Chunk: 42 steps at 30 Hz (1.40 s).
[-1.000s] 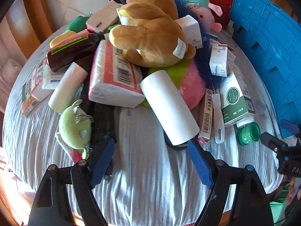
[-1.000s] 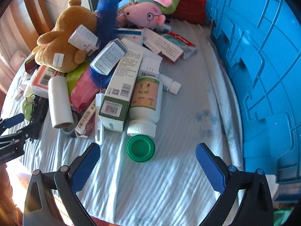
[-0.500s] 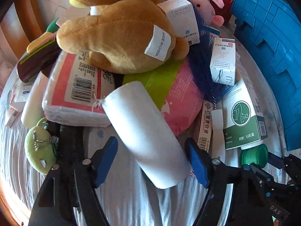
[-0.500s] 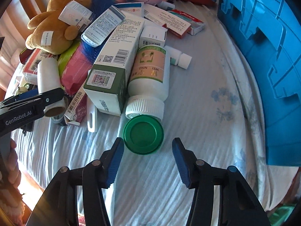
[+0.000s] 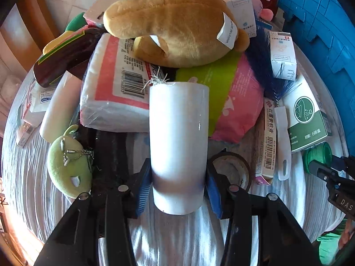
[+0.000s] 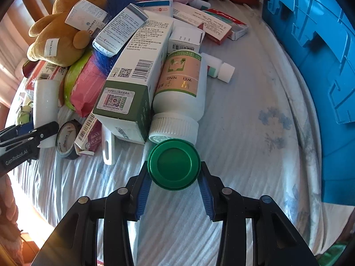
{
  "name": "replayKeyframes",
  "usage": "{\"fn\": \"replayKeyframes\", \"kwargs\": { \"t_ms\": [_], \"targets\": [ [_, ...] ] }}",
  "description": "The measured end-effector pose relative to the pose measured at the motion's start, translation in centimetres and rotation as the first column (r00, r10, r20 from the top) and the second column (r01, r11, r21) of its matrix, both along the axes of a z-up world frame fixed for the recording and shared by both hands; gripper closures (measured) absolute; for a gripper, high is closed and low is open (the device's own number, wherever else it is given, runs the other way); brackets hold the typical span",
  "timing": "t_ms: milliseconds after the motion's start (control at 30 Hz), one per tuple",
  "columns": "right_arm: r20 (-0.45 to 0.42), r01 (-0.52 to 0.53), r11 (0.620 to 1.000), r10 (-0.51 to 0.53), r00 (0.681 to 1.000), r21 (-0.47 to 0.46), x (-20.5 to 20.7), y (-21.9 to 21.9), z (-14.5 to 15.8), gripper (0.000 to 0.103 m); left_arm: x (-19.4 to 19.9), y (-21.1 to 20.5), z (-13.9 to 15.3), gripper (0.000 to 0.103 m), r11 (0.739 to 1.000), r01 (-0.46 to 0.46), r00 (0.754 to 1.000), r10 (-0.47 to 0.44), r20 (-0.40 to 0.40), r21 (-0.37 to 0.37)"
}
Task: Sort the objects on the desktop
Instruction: 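Grasp the white lint roller with the left tool while the right tool grasps the green-capped bottle, then carry the lint roller and green-capped bottle over the blue crate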
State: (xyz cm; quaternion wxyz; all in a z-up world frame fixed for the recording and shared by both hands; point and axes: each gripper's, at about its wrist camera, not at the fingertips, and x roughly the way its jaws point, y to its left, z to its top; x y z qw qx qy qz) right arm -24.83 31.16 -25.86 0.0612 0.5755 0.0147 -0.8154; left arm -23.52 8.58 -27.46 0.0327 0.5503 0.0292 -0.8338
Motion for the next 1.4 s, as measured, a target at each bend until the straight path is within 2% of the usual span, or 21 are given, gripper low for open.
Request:
{"fn": "replayKeyframes", "kwargs": {
  "t_ms": [333, 700, 733, 1033, 1400],
  "targets": [
    [-0.019, -0.024, 0.998, 0.025, 1.000, 0.057, 0.1, -0.3, 0.1, 0.063, 1.1, -0.6, 1.0, 0.058, 1.000, -0.023, 0.999, 0.023, -0.032, 0.004],
    [-0.107, -0.047, 0.996, 0.055, 0.993, 0.076, 1.0, -0.3, 4.4, 0.063, 2.7, -1.6, 6.7, 0.058, 0.999, -0.031, 0.988, 0.034, -0.152, 0.019],
    [-0.122, -0.051, 0.996, 0.060, 0.991, 0.076, 1.2, -0.3, 5.1, 0.063, 4.1, -2.6, 7.3, 0.058, 0.999, -0.028, 0.986, 0.031, -0.167, 0.018],
    [-0.283, -0.052, 0.995, 0.074, 0.956, 0.083, 2.2, -1.5, 11.4, 0.063, 4.0, 1.0, 13.0, 0.058, 1.000, 0.022, 0.957, -0.023, -0.290, -0.006],
    [-0.507, 0.006, 0.995, 0.047, 0.861, 0.103, 4.5, 0.7, 22.1, 0.063, 3.8, 8.4, 20.4, 0.058, 0.990, 0.138, 0.891, -0.129, -0.436, -0.012]
  ]
}}
